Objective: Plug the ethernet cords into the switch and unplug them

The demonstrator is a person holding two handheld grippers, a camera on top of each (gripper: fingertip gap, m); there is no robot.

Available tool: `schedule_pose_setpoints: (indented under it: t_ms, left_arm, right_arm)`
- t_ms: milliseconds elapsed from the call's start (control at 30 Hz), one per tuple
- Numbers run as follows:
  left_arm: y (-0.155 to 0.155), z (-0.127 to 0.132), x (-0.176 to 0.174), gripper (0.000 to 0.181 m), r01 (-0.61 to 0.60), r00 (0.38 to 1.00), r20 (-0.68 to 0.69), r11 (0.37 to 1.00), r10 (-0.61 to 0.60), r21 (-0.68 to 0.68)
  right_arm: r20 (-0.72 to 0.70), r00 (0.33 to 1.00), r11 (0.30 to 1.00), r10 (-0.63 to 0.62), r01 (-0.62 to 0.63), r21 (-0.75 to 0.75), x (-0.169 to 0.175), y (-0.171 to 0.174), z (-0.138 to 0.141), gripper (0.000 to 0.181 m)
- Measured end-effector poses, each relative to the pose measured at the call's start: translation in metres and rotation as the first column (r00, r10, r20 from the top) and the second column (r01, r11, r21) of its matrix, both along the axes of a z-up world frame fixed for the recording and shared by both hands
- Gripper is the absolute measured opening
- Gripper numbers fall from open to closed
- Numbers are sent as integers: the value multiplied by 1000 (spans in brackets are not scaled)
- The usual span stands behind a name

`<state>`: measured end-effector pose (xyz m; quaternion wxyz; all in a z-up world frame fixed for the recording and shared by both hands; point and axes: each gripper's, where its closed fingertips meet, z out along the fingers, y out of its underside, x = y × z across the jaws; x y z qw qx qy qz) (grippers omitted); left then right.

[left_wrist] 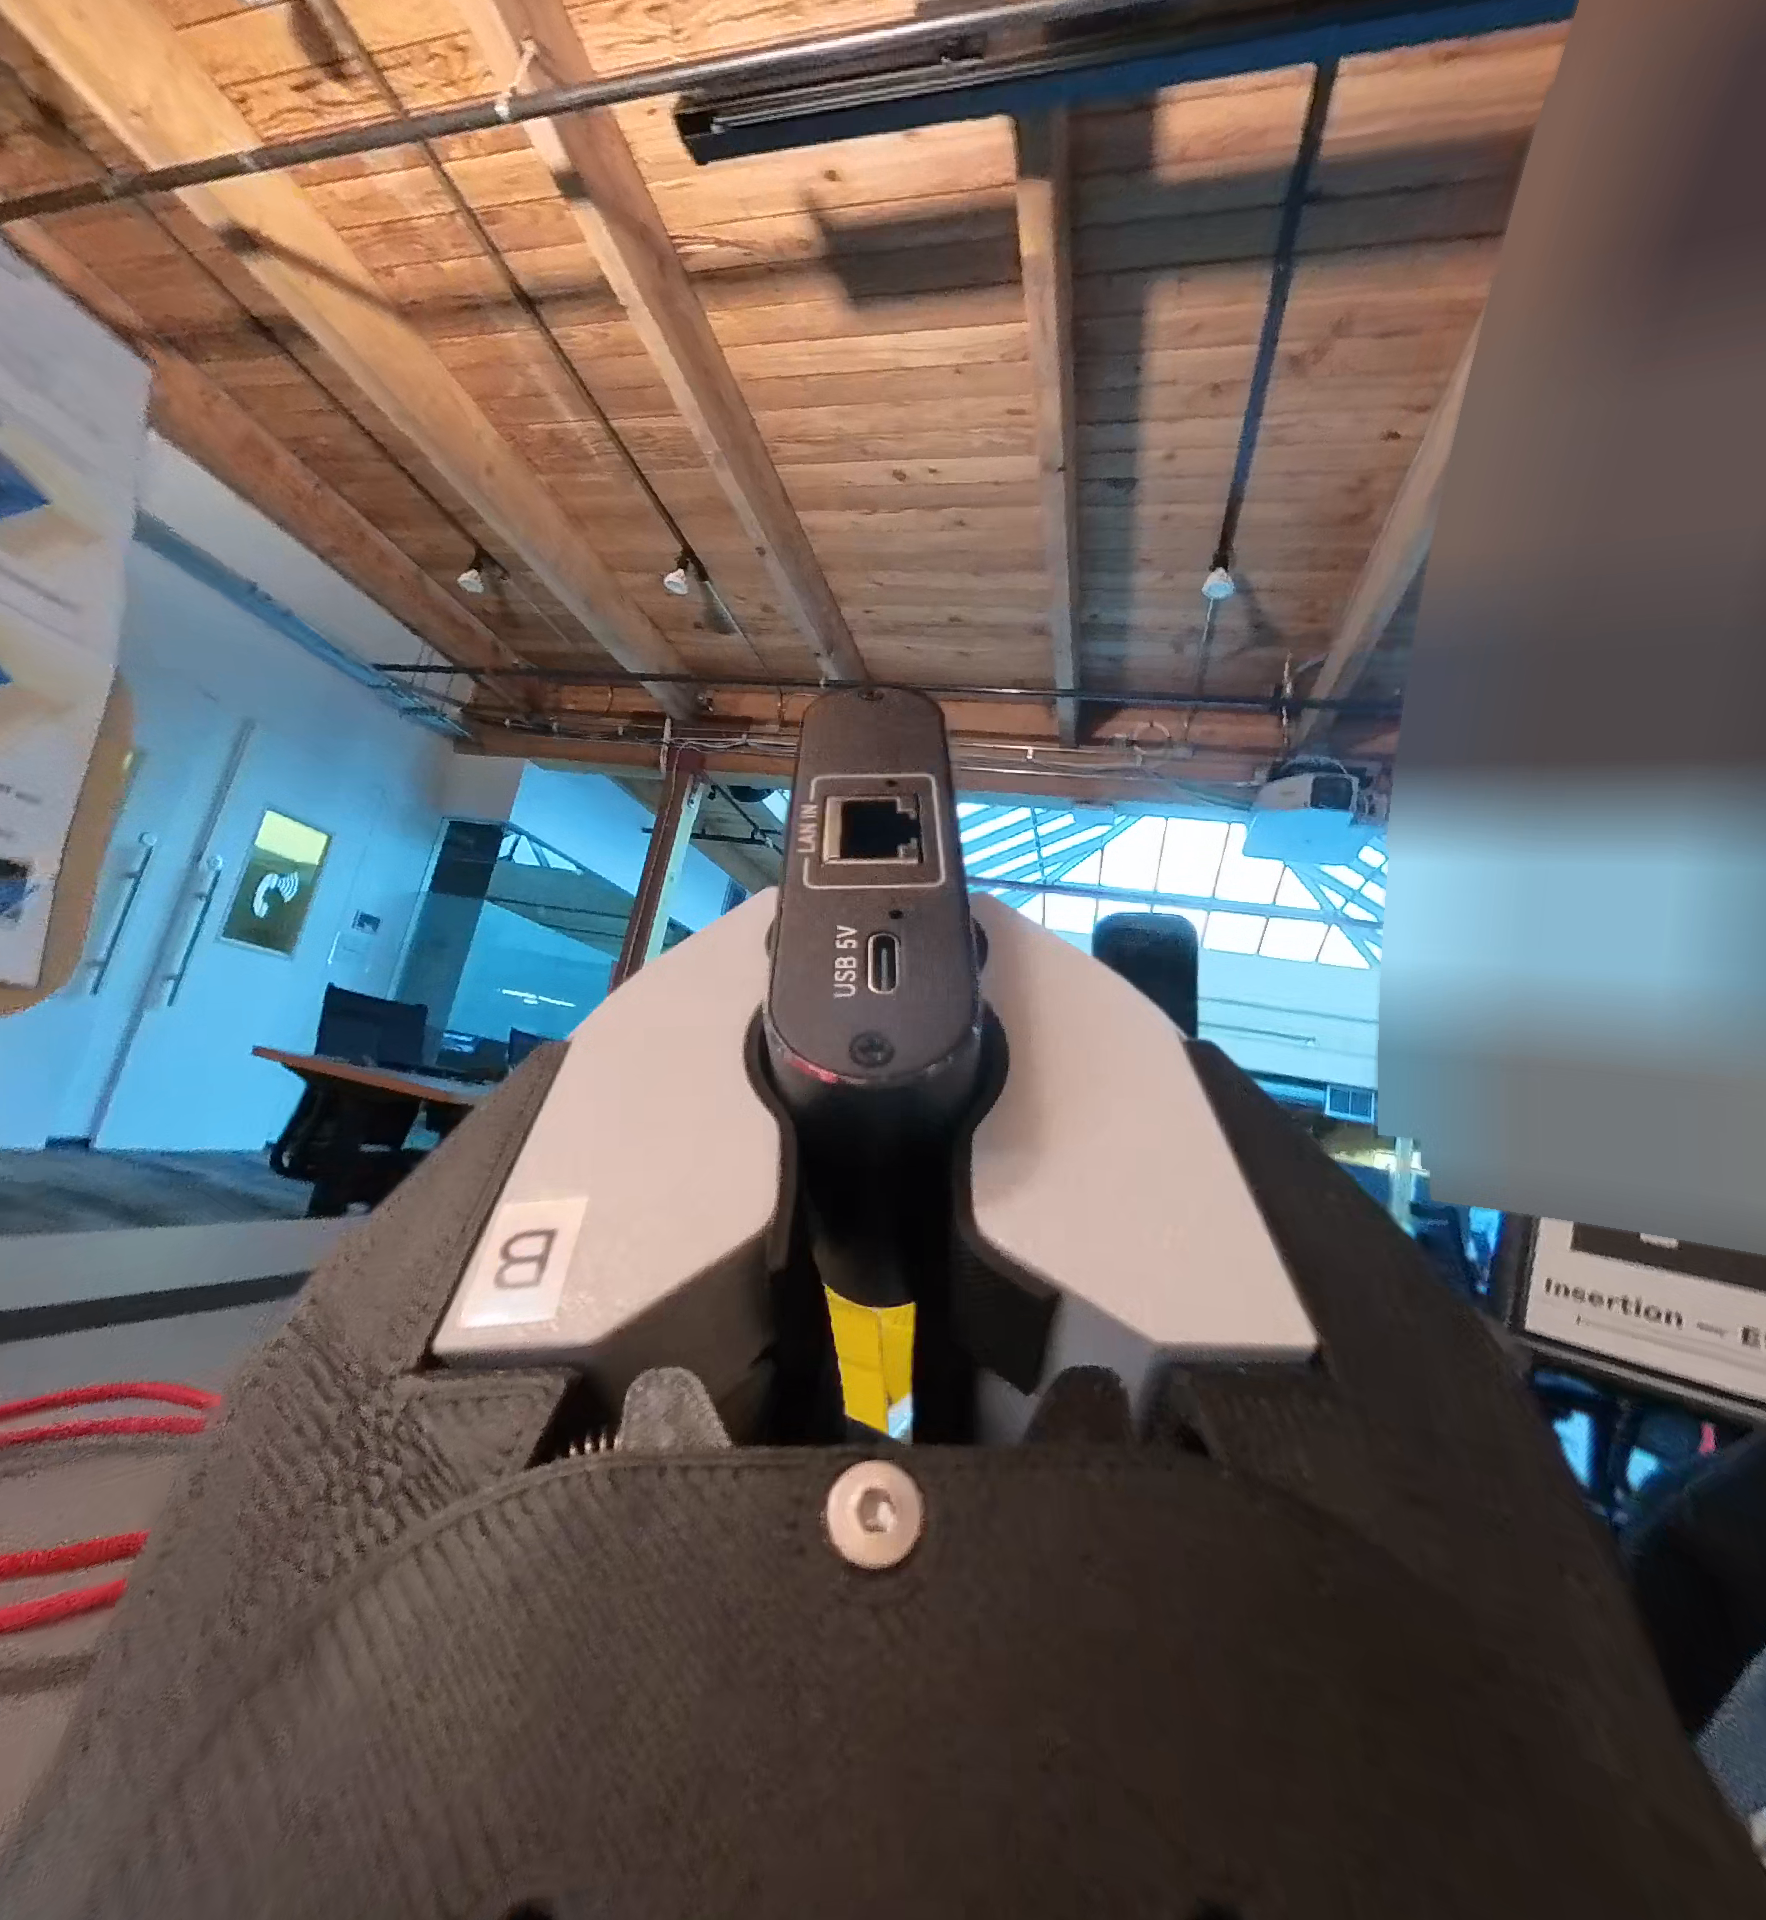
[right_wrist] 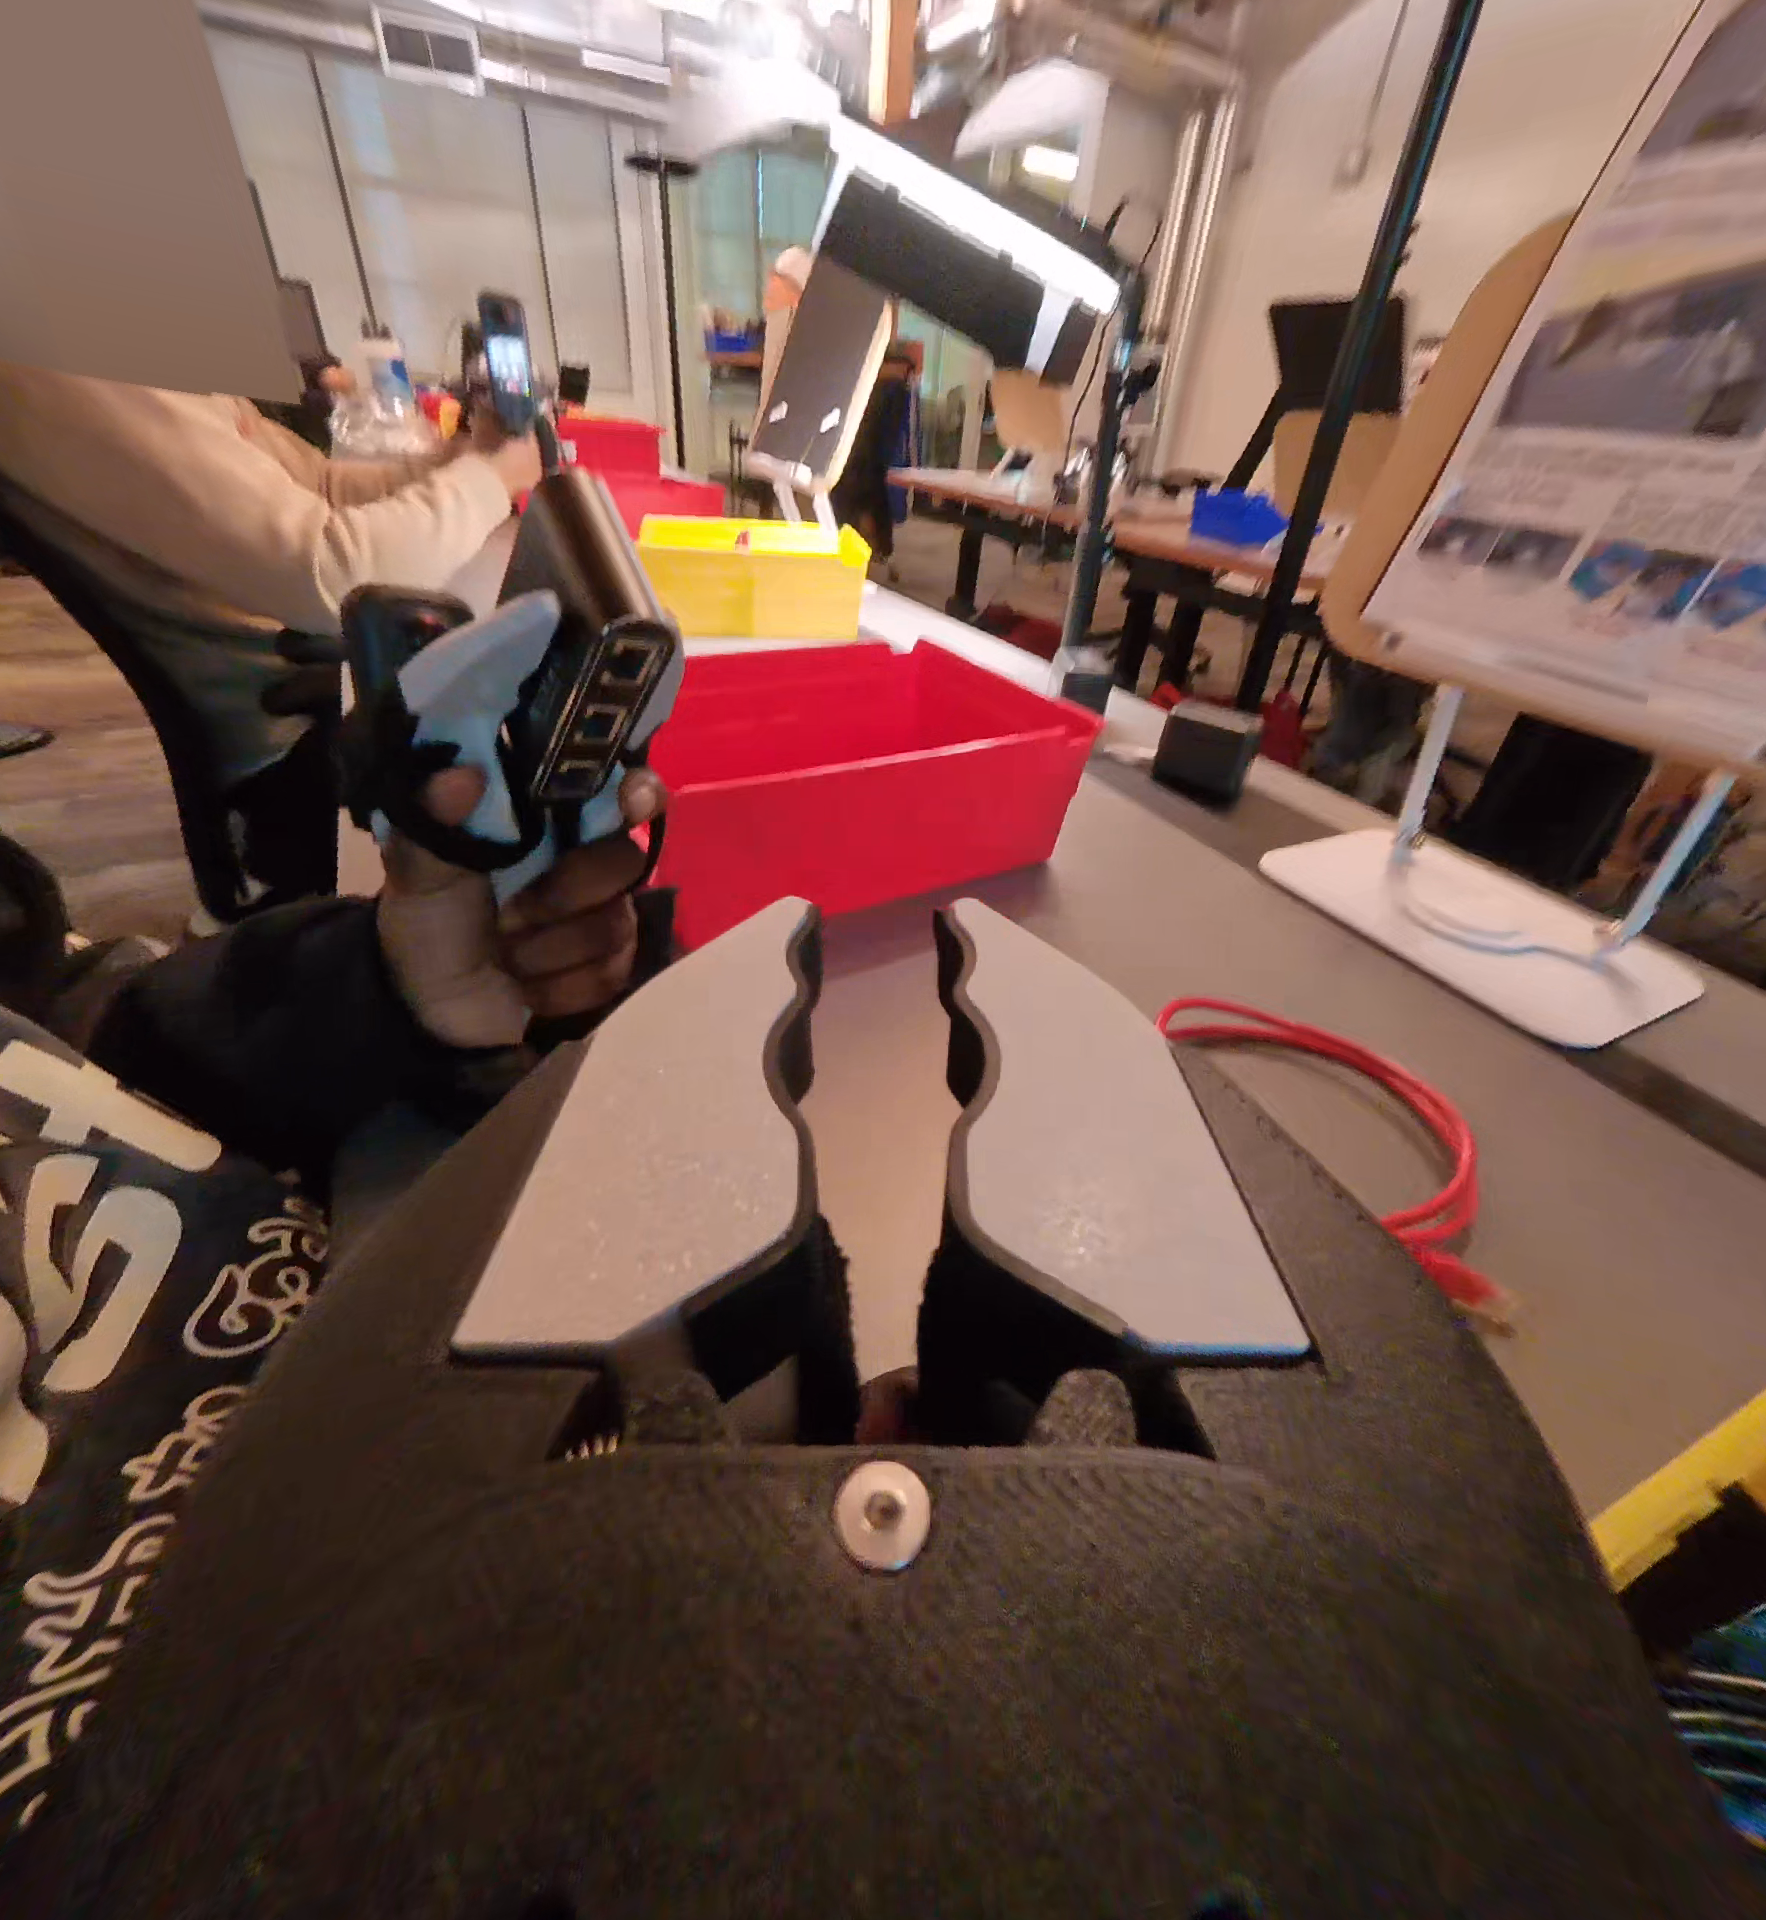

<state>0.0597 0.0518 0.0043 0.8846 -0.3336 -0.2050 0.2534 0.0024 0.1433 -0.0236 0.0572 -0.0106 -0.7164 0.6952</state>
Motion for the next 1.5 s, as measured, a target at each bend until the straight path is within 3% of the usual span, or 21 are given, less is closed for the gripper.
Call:
schedule_pose_setpoints:
  t_ms: [167,267,367,467,633,733,867,1033,1100,1167,1300,1367,1500]
  left_arm:
    - [-7,-4,-9,27,7,998,59,999,-10,49]
    - [-7,-5,-10,27,-8,998,60,999,6,37]
    - [-8,-3,-9,27,-35,998,43,999,34,27]
    - [-8,-3,-7,27,-60,998,28,998,59,20]
    - [-12,-2,-6,27,-98,995,12,995,97,30]
    - [-16,-3,-6,27,-95,995,22,994,94,55]
    - [-17,-3,-7,26,-94,995,28,994,92,59]
    - [-16,-3,-7,27,-93,995,28,994,91,53]
    - [-17,-3,-7,27,-93,995,29,994,92,56]
    - [-17,-4,-7,26,-92,995,31,994,91,59]
    - [-18,-4,-8,27,-96,995,36,994,94,58]
    - [-17,-4,-8,26,-93,995,35,994,91,57]
    - [-15,-5,-7,27,-98,995,32,994,96,41]
  right_arm:
    - [30,999,979,19,-25,204,3,-16,-37,40]
    - [-12,1000,924,14,-8,382,3,-18,-59,54]
    - [-130,991,847,35,39,530,-7,-23,-64,52]
    - [-159,969,691,189,-17,722,-14,-33,-66,50]
    - [-179,847,394,500,-39,918,-54,-52,-92,46]
    - [-140,823,279,551,-24,960,-91,-62,-118,40]
    - [-167,777,166,607,82,983,-142,-66,-148,46]
    - [-83,801,25,593,85,996,-170,-54,-176,45]
    - [-77,801,12,593,87,996,-175,-52,-185,44]
    - [-69,797,11,601,78,997,-177,-50,-190,28]
    - [-138,758,71,637,121,990,-177,-52,-181,18]
    - [-230,754,172,615,156,973,-175,-60,-161,18]
    - [-453,752,498,478,193,846,-151,-69,-87,17]
